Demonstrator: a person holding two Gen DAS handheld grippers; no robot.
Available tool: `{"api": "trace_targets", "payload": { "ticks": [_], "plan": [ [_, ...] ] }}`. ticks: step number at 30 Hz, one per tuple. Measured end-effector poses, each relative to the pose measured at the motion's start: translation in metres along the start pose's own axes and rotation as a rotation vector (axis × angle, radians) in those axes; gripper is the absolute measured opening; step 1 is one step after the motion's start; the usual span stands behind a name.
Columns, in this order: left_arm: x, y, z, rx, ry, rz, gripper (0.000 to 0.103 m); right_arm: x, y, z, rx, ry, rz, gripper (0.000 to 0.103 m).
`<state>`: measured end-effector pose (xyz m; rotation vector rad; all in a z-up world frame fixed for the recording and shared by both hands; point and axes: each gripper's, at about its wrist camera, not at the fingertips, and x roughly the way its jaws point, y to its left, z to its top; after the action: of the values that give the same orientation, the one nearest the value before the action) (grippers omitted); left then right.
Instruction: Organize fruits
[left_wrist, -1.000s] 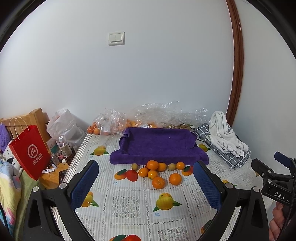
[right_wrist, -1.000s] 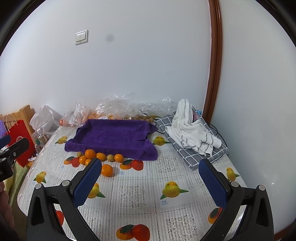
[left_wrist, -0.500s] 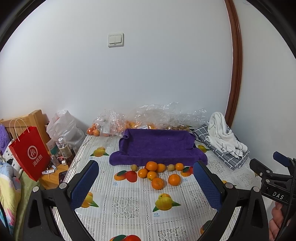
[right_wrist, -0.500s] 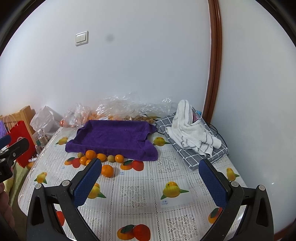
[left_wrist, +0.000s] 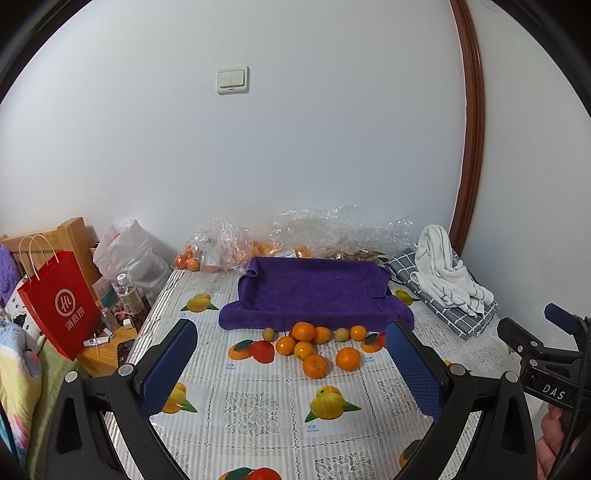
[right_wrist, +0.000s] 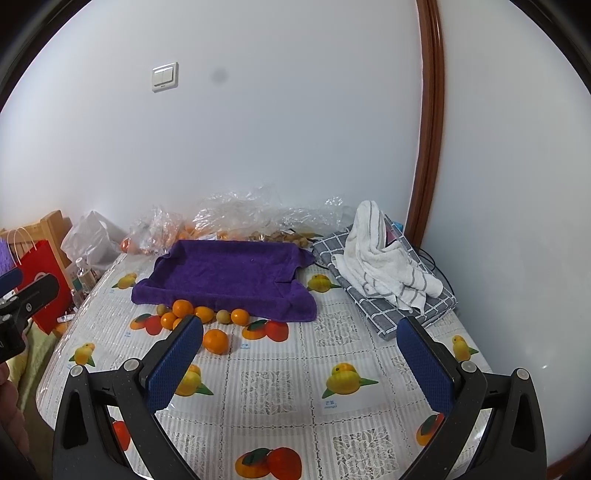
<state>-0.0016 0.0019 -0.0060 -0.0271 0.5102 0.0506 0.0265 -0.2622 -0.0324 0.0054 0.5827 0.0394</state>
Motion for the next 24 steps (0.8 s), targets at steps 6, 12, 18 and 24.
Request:
{"api": "trace_targets", "payload": {
  "ticks": [6,12,18,24],
  "plan": [
    [0.000,0.001,0.000,-0.002,0.001,-0.001,0.103,0.000,-0.001,0.000,0.001,0.001,0.003,0.103],
    [-0.002,0.002,0.003,0.000,-0.002,0.000,0.103,0.001,0.002,0.001,-0.004,-0.001,0.003,0.103],
    [0.002,0.004,0.005,-0.013,0.009,0.004,0.103,0.006,0.009,-0.001,-0.020,0.004,0.001,0.103],
    [0.023,0.013,0.009,-0.036,0.023,0.011,0.103,0.026,0.012,-0.003,-0.015,0.034,0.010,0.103]
  ]
}}
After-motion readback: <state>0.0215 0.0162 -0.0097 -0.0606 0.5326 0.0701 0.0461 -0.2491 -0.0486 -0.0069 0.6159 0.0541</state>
